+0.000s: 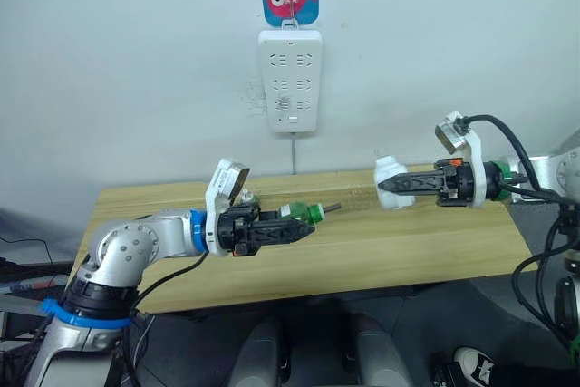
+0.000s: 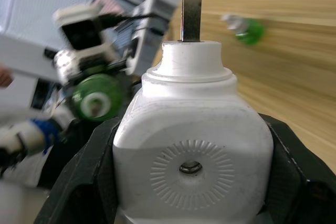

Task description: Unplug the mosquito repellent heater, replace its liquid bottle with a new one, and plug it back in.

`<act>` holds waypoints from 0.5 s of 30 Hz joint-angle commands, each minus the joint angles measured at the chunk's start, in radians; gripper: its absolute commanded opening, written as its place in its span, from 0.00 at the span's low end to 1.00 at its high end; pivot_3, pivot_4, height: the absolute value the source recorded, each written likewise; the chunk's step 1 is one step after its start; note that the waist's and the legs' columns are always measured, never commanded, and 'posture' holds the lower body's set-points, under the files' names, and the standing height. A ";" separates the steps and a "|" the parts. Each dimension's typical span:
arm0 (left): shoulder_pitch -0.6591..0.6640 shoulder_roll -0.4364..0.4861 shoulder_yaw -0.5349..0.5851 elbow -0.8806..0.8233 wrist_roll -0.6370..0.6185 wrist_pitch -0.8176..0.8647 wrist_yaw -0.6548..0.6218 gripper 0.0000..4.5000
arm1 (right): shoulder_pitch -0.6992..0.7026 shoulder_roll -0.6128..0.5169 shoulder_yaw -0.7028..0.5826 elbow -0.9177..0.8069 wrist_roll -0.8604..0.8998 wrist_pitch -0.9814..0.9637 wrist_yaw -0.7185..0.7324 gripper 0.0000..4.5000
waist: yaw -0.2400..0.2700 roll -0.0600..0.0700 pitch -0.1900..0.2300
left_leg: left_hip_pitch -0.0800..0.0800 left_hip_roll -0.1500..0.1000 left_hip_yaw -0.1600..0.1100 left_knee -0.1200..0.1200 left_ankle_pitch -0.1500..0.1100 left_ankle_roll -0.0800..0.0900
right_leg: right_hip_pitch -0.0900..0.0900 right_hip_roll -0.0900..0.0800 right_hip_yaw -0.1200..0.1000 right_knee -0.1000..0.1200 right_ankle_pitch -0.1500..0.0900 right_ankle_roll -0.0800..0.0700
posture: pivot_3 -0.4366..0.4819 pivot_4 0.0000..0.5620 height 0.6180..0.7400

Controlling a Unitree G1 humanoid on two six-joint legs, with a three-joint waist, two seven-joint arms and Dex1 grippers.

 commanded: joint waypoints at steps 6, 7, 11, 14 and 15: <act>0.001 -0.040 0.037 -0.062 0.074 -0.032 -0.002 0.50 | 0.013 -0.019 0.348 0.143 -0.582 -0.391 -0.121 0.67 | 0.001 0.000 0.000 | 0.000 -0.001 0.001 0.000 0.000 0.000 | 0.000 -0.001 0.000 0.000 -0.002 -0.001 | 0.35 0.38 1.00; 0.005 -0.041 0.029 -0.073 0.095 -0.040 -0.011 0.50 | 0.004 -0.008 0.361 0.178 -0.614 -0.406 -0.119 0.67 | 0.000 0.000 0.000 | 0.000 -0.001 0.001 0.000 0.000 0.000 | 0.000 -0.001 0.000 0.000 -0.001 -0.002 | 0.35 0.38 1.00; 0.043 -0.057 0.038 -0.124 0.113 -0.042 -0.004 0.50 | -0.046 0.054 0.397 0.384 -0.762 -0.484 -0.145 0.67 | 0.000 0.000 0.000 | 0.000 -0.001 0.003 0.000 0.000 0.000 | -0.001 -0.001 0.001 0.000 0.000 -0.001 | 0.37 0.40 1.00; 0.067 -0.063 0.057 -0.153 0.115 -0.039 0.020 0.50 | -0.080 0.091 0.412 0.519 -0.846 -0.536 -0.132 0.67 | 0.000 -0.001 0.000 | 0.000 -0.001 0.002 0.000 0.000 0.000 | -0.001 -0.001 0.001 0.000 -0.001 -0.002 | 0.39 0.41 1.00; 0.074 -0.064 0.060 -0.158 0.115 -0.040 0.024 0.50 | -0.091 0.103 0.410 0.560 -0.868 -0.543 -0.132 0.67 | 0.000 -0.001 0.000 | 0.000 -0.001 0.002 0.000 0.000 0.000 | -0.001 -0.001 0.001 0.000 -0.001 -0.002 | 0.40 0.41 1.00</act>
